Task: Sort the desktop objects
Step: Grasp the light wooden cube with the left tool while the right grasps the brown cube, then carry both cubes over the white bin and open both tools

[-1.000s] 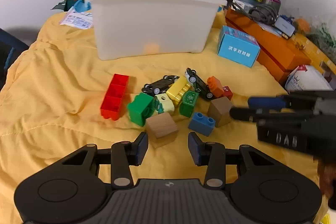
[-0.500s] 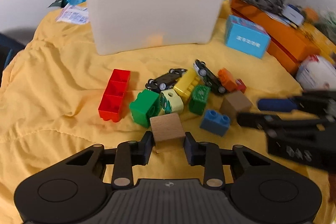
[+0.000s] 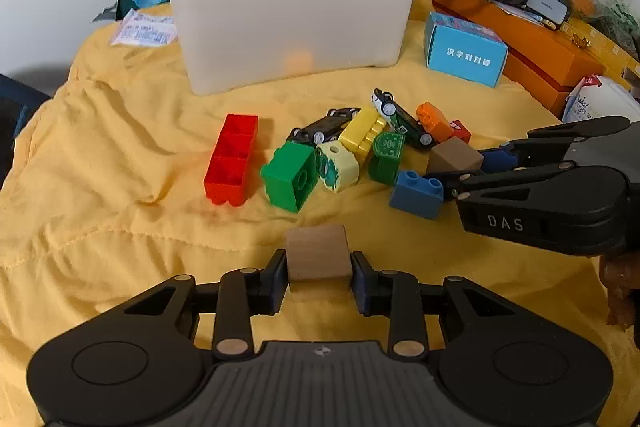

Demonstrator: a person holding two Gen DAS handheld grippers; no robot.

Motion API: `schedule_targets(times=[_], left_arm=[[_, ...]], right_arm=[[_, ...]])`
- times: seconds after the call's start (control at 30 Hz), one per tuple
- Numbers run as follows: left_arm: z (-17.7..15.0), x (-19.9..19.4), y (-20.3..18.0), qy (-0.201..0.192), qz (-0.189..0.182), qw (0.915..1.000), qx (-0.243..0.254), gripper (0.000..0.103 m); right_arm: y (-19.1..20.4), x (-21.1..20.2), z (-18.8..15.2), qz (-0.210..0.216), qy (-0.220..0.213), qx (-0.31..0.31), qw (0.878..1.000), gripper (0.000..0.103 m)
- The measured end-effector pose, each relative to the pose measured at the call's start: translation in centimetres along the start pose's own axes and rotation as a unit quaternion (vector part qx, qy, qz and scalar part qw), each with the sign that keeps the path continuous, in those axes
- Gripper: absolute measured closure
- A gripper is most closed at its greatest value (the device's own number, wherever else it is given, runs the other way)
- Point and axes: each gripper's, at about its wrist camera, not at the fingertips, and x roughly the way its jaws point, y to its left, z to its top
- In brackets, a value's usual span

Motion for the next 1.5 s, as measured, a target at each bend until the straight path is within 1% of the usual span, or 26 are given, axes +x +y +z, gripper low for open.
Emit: schedule_targets(times=[0.07,0.13,0.27,0.33,0.4,0.47,0.57,0.63,0.77,0.9,1.03,1.17,1.3,1.4,1.5], left_arm=[[-0.1,-0.1,-0.1,-0.003,0.005,1.0,0.001,0.07],[-0.1,-0.2,-0.1,-0.001,0.003,1.0,0.001,0.07],[0.1,-0.6,0.2,0.008,-0.012,0.9999,-0.003,0.071],[0.4,-1.3,0.1,0.004,-0.018,0.9998,-0.001,0.071],[1.0,-2.3,0.2,-0.011,-0.02,0.9997,0.006,0.071],[1.9,-3.4,0.4,-0.03,-0.019,0.9994,0.007,0.071],[3.5,-5.2,0.7,-0.058,-0.016,0.9982,0.007,0.07],[4.7,-6.1,1.0,-0.075,-0.012,0.997,0.014,0.07],[8.4,-7.0,1.5,-0.113,0.004,0.993,0.032,0.07],[12.7,-7.3,2.4,-0.152,0.007,0.9882,0.021,0.07],[16.6,-7.0,3.2,-0.187,0.032,0.9816,0.018,0.07],[19.7,-5.6,3.9,-0.198,0.059,0.9784,0.016,0.07],[21.8,-3.3,4.1,-0.193,0.07,0.9785,0.022,0.07],[22.7,-0.8,4.0,-0.171,0.082,0.9812,0.034,0.07],[22.8,1.5,4.3,-0.149,0.071,0.9856,0.037,0.069]], right_arm=[[0.0,-0.1,-0.1,-0.001,-0.002,-0.004,1.0,0.069],[0.1,-0.4,-0.3,0.001,-0.004,-0.011,1.0,0.07],[0.7,-0.9,-0.6,0.0,-0.009,-0.056,0.998,0.07],[0.7,-1.1,-0.6,0.007,-0.006,-0.056,0.998,0.071],[0.6,-1.6,-0.4,0.017,0.0,-0.053,0.998,0.071],[0.6,-2.4,-0.1,0.021,-0.005,-0.063,0.998,0.071],[0.6,-4.2,0.6,0.016,-0.029,-0.088,0.996,0.071],[0.4,-5.2,1.4,0.012,-0.043,-0.093,0.995,0.071],[-0.7,-7.0,4.1,0.003,-0.088,-0.084,0.993,0.07],[-2.2,-7.7,8.5,-0.003,-0.137,-0.057,0.989,0.07],[-3.6,-7.4,13.0,-0.018,-0.176,-0.023,0.984,0.07],[-5.0,-6.4,16.5,-0.014,-0.191,0.023,0.981,0.07],[-5.5,-4.8,19.2,-0.019,-0.188,0.045,0.981,0.07],[-5.6,-2.8,20.5,-0.03,-0.172,0.058,0.983,0.07],[-5.1,-0.6,20.7,-0.044,-0.156,0.042,0.986,0.07]])
